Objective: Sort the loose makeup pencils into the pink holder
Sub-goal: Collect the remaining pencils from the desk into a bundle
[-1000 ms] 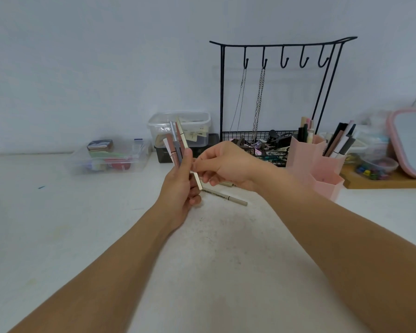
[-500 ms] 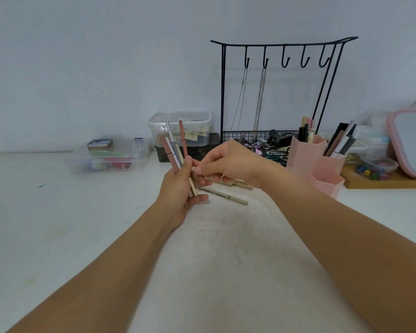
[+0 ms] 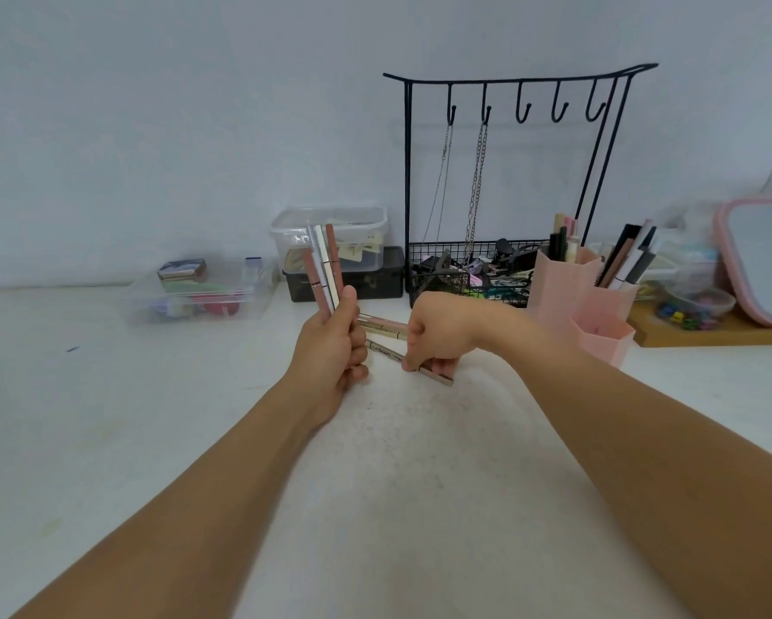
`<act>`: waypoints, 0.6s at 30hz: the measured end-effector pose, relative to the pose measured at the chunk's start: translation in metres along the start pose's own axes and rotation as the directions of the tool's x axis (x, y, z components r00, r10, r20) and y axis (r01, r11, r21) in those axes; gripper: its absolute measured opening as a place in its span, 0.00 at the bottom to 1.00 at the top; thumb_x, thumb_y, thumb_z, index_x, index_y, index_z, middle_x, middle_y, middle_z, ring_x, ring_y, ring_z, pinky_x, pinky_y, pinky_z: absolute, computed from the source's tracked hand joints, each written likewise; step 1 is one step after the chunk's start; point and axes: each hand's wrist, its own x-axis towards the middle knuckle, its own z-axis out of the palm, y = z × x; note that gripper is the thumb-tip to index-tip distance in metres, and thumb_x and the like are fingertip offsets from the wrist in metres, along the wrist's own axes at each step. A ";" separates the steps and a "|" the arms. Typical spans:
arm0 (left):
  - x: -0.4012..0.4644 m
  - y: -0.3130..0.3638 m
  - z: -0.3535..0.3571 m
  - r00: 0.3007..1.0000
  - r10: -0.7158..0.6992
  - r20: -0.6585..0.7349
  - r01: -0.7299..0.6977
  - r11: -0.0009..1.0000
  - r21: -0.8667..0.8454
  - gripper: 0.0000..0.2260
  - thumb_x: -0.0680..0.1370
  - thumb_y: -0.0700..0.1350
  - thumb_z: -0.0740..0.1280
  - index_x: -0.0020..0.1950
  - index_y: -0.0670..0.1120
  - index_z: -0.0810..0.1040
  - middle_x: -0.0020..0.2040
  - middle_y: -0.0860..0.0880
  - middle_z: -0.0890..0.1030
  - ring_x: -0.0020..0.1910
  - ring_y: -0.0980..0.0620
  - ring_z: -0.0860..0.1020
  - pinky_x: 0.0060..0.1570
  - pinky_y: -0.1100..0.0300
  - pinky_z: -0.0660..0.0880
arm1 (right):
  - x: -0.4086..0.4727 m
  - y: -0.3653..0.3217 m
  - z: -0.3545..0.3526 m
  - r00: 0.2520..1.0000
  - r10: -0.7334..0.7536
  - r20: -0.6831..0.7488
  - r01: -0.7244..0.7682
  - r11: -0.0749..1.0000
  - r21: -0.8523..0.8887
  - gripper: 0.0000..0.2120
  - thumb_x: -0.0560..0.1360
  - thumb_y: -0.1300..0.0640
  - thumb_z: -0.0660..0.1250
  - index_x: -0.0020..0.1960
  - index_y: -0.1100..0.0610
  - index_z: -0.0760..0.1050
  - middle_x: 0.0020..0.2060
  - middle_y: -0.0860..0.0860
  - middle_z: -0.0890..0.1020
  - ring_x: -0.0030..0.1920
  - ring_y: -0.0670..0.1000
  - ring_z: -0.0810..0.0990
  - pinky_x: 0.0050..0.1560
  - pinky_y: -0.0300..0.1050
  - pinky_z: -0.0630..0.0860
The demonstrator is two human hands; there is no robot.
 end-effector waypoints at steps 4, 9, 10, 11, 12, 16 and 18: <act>0.001 -0.001 0.000 1.000 0.012 -0.005 -0.012 0.999 -0.042 0.14 0.83 0.57 0.62 0.46 0.47 0.72 0.31 0.49 0.73 0.31 0.53 0.76 0.32 0.54 0.81 | -0.006 0.000 -0.006 0.999 -0.040 0.012 0.035 0.963 0.267 0.08 0.74 0.62 0.75 0.46 0.68 0.82 0.35 0.59 0.85 0.37 0.57 0.87 0.43 0.48 0.85; 0.003 -0.003 -0.002 1.000 0.015 -0.015 -0.016 0.999 -0.050 0.16 0.83 0.58 0.63 0.42 0.47 0.72 0.31 0.49 0.72 0.31 0.53 0.74 0.36 0.54 0.80 | -0.016 -0.012 -0.014 0.978 -0.208 -0.020 0.193 0.860 0.473 0.07 0.75 0.61 0.74 0.47 0.66 0.81 0.37 0.59 0.84 0.37 0.53 0.86 0.41 0.42 0.84; 0.002 -0.003 -0.002 1.000 0.021 -0.008 -0.021 0.999 -0.038 0.17 0.82 0.58 0.62 0.41 0.47 0.71 0.30 0.50 0.70 0.30 0.53 0.71 0.33 0.56 0.77 | -0.017 -0.015 -0.014 0.969 -0.242 -0.050 0.234 0.832 0.503 0.08 0.76 0.61 0.74 0.48 0.66 0.81 0.38 0.59 0.84 0.37 0.52 0.85 0.40 0.42 0.83; 0.001 -0.004 -0.001 1.000 0.029 0.000 -0.029 0.999 -0.025 0.18 0.82 0.59 0.62 0.42 0.47 0.72 0.30 0.50 0.69 0.29 0.53 0.68 0.29 0.59 0.74 | -0.018 -0.019 -0.013 0.960 -0.266 -0.085 0.270 0.810 0.521 0.09 0.76 0.60 0.74 0.49 0.67 0.81 0.38 0.59 0.84 0.37 0.52 0.85 0.38 0.41 0.82; 0.000 -0.004 -0.001 0.999 0.038 0.003 -0.038 0.999 -0.013 0.18 0.83 0.59 0.62 0.43 0.46 0.73 0.30 0.50 0.68 0.28 0.53 0.66 0.26 0.61 0.69 | -0.018 -0.022 -0.012 0.952 -0.280 -0.123 0.302 0.793 0.529 0.11 0.76 0.60 0.74 0.50 0.69 0.80 0.38 0.59 0.84 0.36 0.51 0.84 0.36 0.40 0.81; -0.002 -0.002 0.002 0.999 0.037 -0.006 -0.038 0.999 -0.018 0.17 0.84 0.57 0.61 0.41 0.47 0.70 0.28 0.52 0.66 0.23 0.57 0.62 0.19 0.64 0.59 | -0.014 -0.029 -0.001 0.928 -0.266 -0.260 0.370 0.737 0.566 0.09 0.75 0.57 0.75 0.46 0.64 0.82 0.32 0.52 0.81 0.29 0.46 0.76 0.27 0.37 0.71; -0.002 0.000 0.003 1.000 0.026 -0.007 -0.026 0.999 -0.030 0.21 0.82 0.62 0.59 0.39 0.48 0.69 0.27 0.53 0.64 0.22 0.56 0.60 0.19 0.64 0.57 | -0.011 -0.028 0.002 0.933 -0.231 -0.275 0.357 0.680 0.641 0.09 0.75 0.57 0.75 0.45 0.64 0.82 0.29 0.51 0.77 0.27 0.46 0.70 0.25 0.36 0.66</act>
